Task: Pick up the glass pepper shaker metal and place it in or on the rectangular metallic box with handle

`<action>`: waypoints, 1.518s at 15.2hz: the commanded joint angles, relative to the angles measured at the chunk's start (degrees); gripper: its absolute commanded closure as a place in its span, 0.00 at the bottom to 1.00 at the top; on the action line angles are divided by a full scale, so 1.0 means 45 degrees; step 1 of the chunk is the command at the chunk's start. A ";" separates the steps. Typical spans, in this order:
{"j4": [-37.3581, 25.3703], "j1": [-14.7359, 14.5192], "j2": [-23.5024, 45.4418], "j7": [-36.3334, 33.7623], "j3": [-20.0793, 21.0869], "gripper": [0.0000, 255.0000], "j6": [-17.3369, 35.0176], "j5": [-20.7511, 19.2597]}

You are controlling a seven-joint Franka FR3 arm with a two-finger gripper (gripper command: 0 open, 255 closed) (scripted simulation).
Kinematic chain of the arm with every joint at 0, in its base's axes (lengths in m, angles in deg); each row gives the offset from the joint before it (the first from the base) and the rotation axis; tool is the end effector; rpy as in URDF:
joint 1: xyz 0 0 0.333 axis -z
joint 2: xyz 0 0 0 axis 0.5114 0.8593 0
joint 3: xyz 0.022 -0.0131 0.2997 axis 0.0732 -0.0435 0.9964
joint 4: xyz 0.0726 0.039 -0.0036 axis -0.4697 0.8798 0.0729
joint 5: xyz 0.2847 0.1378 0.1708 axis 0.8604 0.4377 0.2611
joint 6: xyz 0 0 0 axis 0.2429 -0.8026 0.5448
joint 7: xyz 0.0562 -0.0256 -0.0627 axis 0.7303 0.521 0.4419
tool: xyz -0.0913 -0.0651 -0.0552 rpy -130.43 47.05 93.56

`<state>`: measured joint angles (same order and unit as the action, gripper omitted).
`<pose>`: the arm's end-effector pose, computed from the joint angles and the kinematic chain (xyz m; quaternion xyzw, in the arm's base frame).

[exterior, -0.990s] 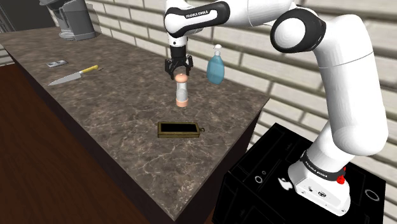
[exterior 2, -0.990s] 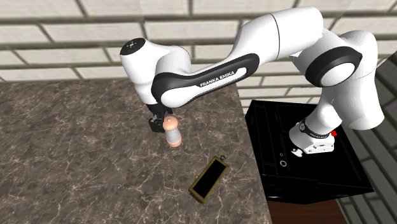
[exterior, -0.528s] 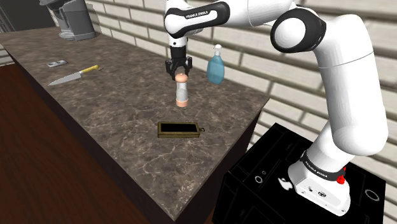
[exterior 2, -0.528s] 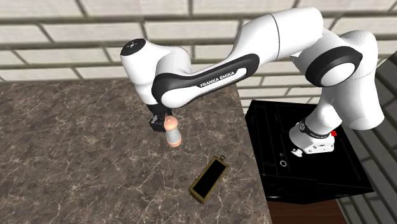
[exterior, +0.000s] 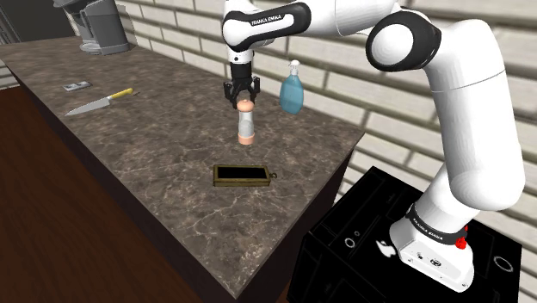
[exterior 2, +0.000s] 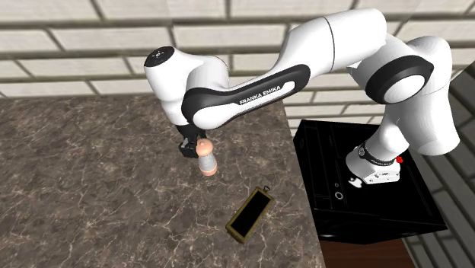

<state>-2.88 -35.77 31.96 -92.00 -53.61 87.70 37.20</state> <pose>0.6742 0.1050 0.3747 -0.9956 0.0828 0.0441 0.0044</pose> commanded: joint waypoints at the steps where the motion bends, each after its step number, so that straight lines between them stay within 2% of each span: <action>1: -0.0009 0.0000 0.0012 0.0001 0.0000 1.00 -0.0003 0.0000; 14: -0.2376 -0.0073 0.0094 -0.0019 0.0012 1.00 -0.2286 0.0000; 23: -0.5345 -0.0207 0.0922 -0.0034 -0.0003 1.00 -0.4424 -0.0049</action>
<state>-25.46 -36.63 35.72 -92.15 -53.62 68.91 37.01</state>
